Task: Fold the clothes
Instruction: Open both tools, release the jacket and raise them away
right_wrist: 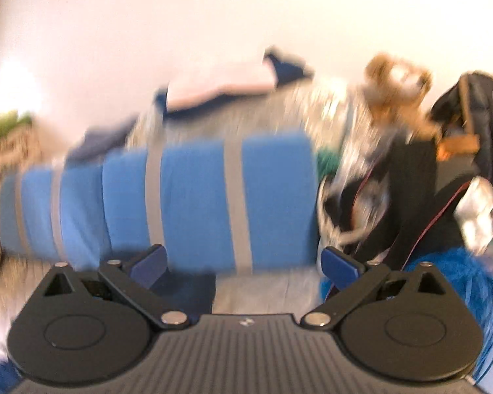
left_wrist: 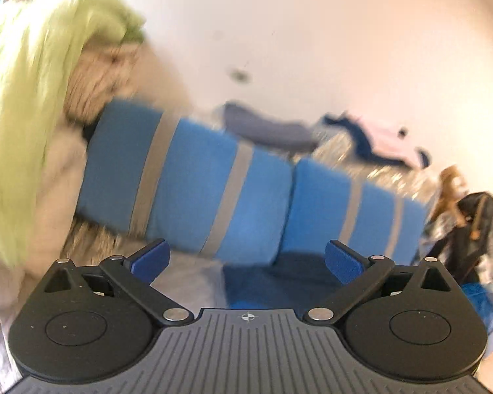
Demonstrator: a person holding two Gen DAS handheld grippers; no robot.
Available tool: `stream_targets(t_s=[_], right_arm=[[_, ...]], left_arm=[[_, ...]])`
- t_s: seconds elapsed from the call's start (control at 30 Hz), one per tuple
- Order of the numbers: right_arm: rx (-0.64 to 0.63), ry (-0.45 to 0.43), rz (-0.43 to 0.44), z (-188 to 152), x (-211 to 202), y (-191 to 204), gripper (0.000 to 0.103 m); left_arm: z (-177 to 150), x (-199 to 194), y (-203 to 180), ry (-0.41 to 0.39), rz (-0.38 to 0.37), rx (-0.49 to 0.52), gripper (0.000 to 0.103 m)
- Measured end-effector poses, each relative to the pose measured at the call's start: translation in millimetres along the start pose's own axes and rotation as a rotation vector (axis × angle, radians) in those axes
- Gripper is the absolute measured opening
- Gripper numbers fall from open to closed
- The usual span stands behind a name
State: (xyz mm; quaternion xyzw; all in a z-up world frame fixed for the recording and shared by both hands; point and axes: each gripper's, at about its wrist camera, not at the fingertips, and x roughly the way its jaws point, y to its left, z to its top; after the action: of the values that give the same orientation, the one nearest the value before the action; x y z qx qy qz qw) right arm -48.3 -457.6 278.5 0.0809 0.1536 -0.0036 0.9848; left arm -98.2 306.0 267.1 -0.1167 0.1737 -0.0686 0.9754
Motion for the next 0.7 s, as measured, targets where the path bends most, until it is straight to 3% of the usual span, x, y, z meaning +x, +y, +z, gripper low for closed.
stream_targets(t_s=[0.17,0.33,0.47,0.7], right_arm=[[0.02,-0.168,-0.027,61.9,-63.4,-18.5,0.103],[0.025,-0.249,-0.017,84.3,-119.0,-32.7,0.103],[-0.044,-0.192,0.012,63.6,-137.3,-32.1,0.103],[-0.182,-0.089,0.063,-25.8,-139.2,-5.9,0.103]], left_arm=[[44.1,-51.5,-16.7,-0.082,-0.015,0.066,0.103],[37.9,-93.3,-25.0,-0.09,-0.051,0.101,0.103],[0.5,-105.3,-20.9,-0.022,-0.048,0.108,0.103],[-106.4,-91.3,-20.5,0.105,0.015,0.149,0.103]])
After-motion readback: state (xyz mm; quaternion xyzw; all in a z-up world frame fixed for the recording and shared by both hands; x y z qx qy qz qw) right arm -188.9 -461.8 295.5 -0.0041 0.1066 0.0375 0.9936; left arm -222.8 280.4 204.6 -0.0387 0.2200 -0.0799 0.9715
